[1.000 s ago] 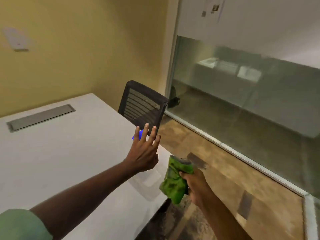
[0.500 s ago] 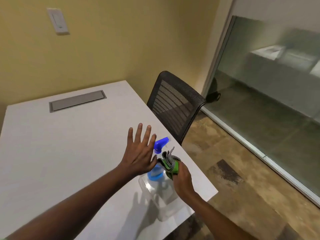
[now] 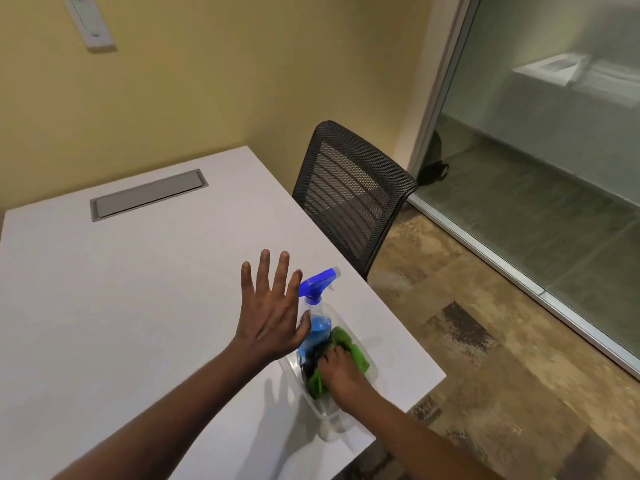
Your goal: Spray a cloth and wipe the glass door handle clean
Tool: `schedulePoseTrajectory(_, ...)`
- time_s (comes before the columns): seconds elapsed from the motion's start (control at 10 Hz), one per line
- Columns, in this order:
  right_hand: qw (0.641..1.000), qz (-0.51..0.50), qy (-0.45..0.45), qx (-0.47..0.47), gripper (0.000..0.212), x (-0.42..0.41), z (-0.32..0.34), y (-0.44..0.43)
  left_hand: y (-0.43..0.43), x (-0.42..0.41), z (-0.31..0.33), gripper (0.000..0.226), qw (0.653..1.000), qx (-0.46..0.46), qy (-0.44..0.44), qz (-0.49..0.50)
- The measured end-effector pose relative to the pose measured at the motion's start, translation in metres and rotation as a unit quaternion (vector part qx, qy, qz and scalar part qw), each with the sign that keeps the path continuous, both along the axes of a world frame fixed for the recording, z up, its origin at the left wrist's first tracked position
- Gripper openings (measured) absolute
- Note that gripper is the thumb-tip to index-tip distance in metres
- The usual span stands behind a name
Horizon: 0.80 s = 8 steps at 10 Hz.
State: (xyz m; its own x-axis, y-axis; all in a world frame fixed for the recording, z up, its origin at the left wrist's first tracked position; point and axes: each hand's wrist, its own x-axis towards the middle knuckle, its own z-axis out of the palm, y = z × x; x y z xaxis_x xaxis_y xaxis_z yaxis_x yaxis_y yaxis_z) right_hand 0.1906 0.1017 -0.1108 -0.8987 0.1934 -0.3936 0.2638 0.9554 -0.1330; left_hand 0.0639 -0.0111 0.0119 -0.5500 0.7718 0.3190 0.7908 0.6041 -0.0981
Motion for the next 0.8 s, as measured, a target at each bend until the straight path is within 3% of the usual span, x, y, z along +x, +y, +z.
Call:
schedulePoseTrajectory(0.1,0.996,0.007,-0.091,-0.001,0.048,-0.008,0.005,-0.002,-0.001,0.002,-0.002,0.071,1.0,0.001,0.003,-0.003)
schedulePoseTrajectory(0.3,0.98,0.039,-0.189,-0.051,0.034,-0.012,0.025,-0.006,-0.005,0.006,-0.003,0.072,1.0,-0.015,-0.005,-0.005)
schedulePoseTrajectory(0.4,0.979,0.038,-0.19,-0.056,0.03,-0.009,0.033,-0.01,-0.006,0.009,-0.002,0.073,1.0,-0.02,-0.008,-0.015)
schedulePoseTrajectory(0.6,0.991,-0.019,-0.125,-0.044,0.026,0.01,0.05,-0.017,-0.004,0.02,0.004,0.075,0.999,-0.025,-0.009,-0.046)
schedulePoseTrajectory(0.8,0.98,-0.185,0.051,-0.052,0.039,0.039,0.082,-0.013,0.004,0.037,0.02,0.084,0.995,-0.025,0.01,-0.099)
